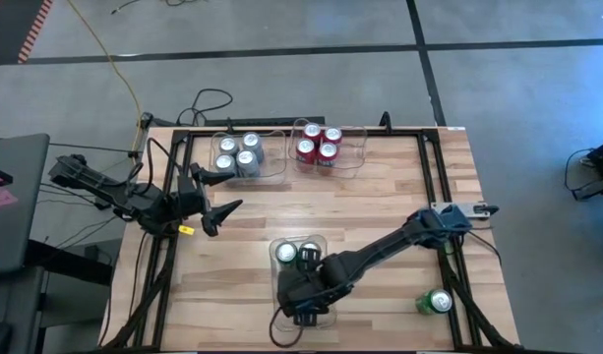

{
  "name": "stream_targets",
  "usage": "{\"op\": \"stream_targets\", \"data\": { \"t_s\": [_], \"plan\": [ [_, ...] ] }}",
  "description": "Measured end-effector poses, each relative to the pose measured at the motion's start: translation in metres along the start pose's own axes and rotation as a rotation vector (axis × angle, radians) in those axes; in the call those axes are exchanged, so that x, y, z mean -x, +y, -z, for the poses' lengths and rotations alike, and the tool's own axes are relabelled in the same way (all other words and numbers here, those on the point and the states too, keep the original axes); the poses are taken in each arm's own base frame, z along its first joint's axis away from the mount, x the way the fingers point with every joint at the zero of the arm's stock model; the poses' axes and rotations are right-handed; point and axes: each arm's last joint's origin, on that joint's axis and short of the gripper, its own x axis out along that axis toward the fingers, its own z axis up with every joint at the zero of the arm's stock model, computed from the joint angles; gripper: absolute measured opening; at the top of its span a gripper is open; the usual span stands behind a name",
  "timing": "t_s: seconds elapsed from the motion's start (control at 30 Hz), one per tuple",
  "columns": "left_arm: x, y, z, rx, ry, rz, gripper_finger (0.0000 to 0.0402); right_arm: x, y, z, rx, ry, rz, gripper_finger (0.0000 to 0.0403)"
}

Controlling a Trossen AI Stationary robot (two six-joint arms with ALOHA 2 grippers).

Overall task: Sort soda cans
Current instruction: Put the top green soda can into the bottom transparent bin

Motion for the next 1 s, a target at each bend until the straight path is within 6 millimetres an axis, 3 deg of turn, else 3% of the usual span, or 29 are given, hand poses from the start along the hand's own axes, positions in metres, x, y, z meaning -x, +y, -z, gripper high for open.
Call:
{"op": "stream_targets", "data": {
  "t_s": [0.23, 0.43, 0.8, 1.0],
  "plan": [
    [0.0, 0.0, 0.0, -0.012, 0.001, 0.0, 0.0361, -0.016, -0.014, -0.01, 0.035, -0.002, 0.002, 0.0295],
    [0.0, 0.0, 0.0, -0.015, 0.004, 0.0, 0.0361, -0.033, -0.016, -0.006, 0.034, 0.061, 0.004, 0.0296],
    [0.0, 0.0, 0.0, -0.011, 0.003, 0.0, 0.0361, -0.041, -0.013, -0.008, 0.045, 0.046, -0.002, 0.0298],
    [0.0, 0.0, 0.001, -0.011, 0.005, -0.001, 0.0361, -0.041, -0.013, -0.009, 0.036, 0.035, -0.006, 0.0325]
  ]
}}
